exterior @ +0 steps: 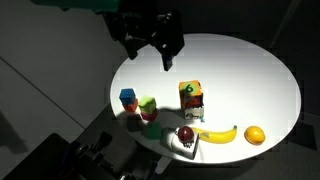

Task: Pick up the block with six on it and put it on the table

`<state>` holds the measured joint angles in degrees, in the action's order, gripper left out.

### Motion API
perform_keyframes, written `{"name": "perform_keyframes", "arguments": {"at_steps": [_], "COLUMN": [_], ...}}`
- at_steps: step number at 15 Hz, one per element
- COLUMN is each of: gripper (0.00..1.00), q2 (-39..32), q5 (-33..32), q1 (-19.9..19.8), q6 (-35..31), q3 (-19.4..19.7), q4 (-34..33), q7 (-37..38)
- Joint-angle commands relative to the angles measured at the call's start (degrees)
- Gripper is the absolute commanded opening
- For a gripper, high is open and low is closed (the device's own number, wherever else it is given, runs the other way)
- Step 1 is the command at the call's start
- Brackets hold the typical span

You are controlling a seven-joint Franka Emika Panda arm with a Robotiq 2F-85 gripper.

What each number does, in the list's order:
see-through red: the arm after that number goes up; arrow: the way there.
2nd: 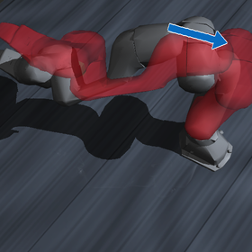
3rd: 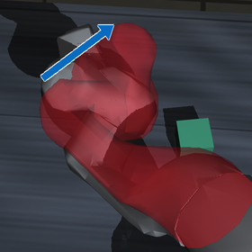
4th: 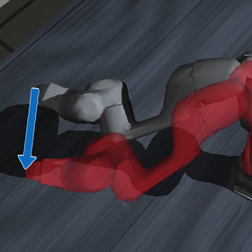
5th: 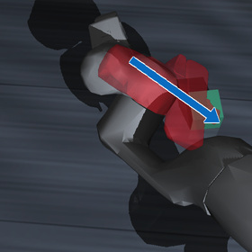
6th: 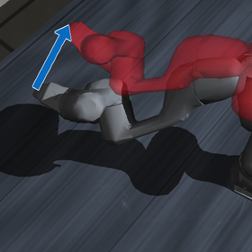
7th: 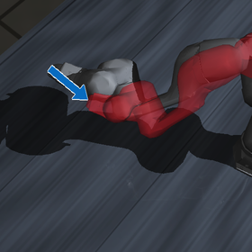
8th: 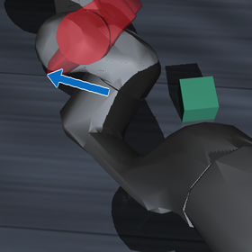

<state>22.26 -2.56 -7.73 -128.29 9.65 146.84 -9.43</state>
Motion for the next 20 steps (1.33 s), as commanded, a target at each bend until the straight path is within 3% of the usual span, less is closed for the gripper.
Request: {"name": "perform_keyframes", "arguments": {"at_steps": [1,8,20], "gripper": [1.0,1.0,1.0], "q2": [0.0,-0.59,-15.24], "q5": [0.01,0.12,0.98], "q1": [-0.03,0.11,1.83], "q6": [0.11,-0.16,-11.19], "q3": [-0.02,-0.12,-1.3], "q4": [-0.07,-0.37,-6.31], "q7": [-0.01,0.15,0.44]}}
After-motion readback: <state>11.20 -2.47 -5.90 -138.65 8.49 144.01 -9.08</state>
